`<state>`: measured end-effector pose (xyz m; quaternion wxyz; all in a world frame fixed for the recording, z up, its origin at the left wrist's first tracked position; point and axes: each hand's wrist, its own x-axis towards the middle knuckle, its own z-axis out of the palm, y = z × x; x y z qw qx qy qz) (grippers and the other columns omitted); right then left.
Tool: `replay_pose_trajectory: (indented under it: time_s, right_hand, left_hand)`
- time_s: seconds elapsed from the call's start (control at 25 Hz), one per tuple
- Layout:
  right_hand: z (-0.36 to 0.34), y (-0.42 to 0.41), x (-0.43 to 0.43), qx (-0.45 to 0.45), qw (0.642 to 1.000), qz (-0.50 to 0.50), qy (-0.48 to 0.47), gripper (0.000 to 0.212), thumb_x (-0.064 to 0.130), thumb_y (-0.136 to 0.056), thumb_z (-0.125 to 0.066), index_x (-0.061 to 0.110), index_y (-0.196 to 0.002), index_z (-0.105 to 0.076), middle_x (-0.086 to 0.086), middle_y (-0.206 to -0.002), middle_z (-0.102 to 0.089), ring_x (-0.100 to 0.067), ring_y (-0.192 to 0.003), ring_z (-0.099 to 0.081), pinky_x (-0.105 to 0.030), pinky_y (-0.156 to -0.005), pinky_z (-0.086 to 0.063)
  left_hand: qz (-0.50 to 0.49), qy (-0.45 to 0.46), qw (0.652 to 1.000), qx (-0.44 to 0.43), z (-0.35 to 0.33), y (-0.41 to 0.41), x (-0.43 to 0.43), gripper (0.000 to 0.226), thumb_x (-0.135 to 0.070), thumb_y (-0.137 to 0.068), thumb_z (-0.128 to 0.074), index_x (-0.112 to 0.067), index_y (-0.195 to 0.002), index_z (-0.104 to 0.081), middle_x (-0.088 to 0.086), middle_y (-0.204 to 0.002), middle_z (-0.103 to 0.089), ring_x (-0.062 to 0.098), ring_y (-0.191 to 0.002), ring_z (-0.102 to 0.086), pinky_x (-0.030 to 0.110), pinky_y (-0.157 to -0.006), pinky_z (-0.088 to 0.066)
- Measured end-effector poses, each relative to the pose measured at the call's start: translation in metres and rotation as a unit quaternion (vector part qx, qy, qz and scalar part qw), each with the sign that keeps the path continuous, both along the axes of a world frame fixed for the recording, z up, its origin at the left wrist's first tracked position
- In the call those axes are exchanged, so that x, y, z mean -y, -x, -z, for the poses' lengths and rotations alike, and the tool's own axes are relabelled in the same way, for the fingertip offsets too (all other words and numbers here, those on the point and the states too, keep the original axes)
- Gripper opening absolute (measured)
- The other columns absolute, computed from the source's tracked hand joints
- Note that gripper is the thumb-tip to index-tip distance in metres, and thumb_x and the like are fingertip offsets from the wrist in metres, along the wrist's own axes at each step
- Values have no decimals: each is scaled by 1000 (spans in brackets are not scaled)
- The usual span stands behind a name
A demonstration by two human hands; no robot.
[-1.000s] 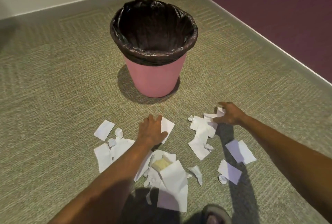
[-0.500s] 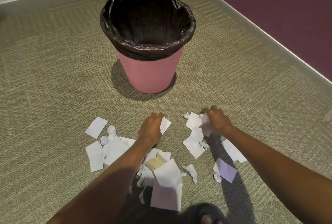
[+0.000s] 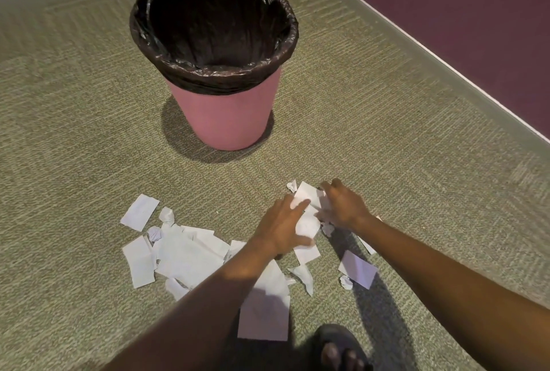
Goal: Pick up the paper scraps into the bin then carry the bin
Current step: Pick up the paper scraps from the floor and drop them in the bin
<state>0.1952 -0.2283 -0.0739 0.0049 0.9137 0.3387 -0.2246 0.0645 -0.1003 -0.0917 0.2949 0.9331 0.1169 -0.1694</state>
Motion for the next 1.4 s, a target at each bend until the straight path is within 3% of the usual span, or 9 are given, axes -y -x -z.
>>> replay_pose_trajectory:
  time_s: [0.12,0.36,0.6,0.8,0.92,1.04,1.12,1.2,1.4]
  right_hand:
    - [3,1,-2,8,1000,-4,8,65,34,-83,-76,9,-133,-42,-17,-130,-46,-34,-98,-62,-41,-80,-54]
    - [5,-17,-2,-57,996,73,14,59,32,-74,-84,13,-120,-51,-12,-120,-58,-29,-97,-60,-36,-77,-49]
    - [4,-22,8,-138,979,148,-31,15,16,-80,-78,9,-89,-69,-12,-93,-72,-29,-84,-70,-27,-61,-48]
    - [-33,-20,6,-222,941,209,-148,26,4,-78,-79,0,-103,-71,-13,-86,-72,-19,-60,-66,-24,-45,-49]
    - [-75,-21,-6,-291,923,194,-161,19,4,-78,-80,0,-95,-72,-11,-80,-74,-15,-56,-68,-22,-45,-50]
    - [-128,-23,-17,-356,908,130,-175,23,11,-80,-79,2,-100,-72,-11,-97,-76,-29,-87,-73,-43,-74,-61]
    - [-167,-19,-32,-397,884,88,-232,32,13,-80,-78,1,-108,-70,-15,-109,-74,-39,-104,-68,-59,-94,-50]
    - [-204,-16,-55,-433,856,57,-278,40,14,-78,-78,-2,-113,-67,-20,-114,-71,-45,-108,-65,-62,-96,-45]
    - [-276,-22,-123,-417,849,49,-322,34,10,-82,-76,-6,-110,-64,-18,-96,-74,-22,-71,-69,-26,-50,-55]
  left_hand:
    - [93,-122,988,23,6,-1,15,95,-47,-71,-80,-30,-146,-24,16,-149,-27,37,-129,-35,49,-104,-37]
    - [112,-151,982,30,4,-3,27,62,-27,-74,-82,-13,-126,-51,14,-130,-39,35,-115,-45,45,-89,-48]
    - [120,-86,988,54,4,2,26,28,-3,-86,-65,-4,-114,-63,18,-130,-49,37,-107,-59,44,-81,-53]
    - [-72,106,990,62,-33,-1,-6,24,-14,-85,-72,-7,-107,-70,9,-103,-65,19,-78,-63,28,-64,-51]
    - [-159,192,962,106,-88,-1,-46,27,-17,-76,-82,-6,-99,-75,8,-96,-72,15,-81,-62,27,-70,-48]
    - [-207,285,923,158,-160,12,-79,12,-23,-72,-85,-20,-81,-78,-3,-79,-75,8,-68,-65,24,-60,-49]
    - [-230,318,892,223,-211,17,-103,11,-24,-69,-86,-24,-77,-78,-5,-69,-74,8,-55,-66,20,-47,-48]
    - [-257,303,869,294,-253,12,-128,17,-28,-67,-87,-21,-78,-78,-5,-71,-74,10,-55,-66,21,-46,-49]
    - [-355,325,817,318,-301,-28,-189,25,-14,-69,-86,-10,-91,-74,7,-85,-75,19,-66,-70,33,-62,-60]
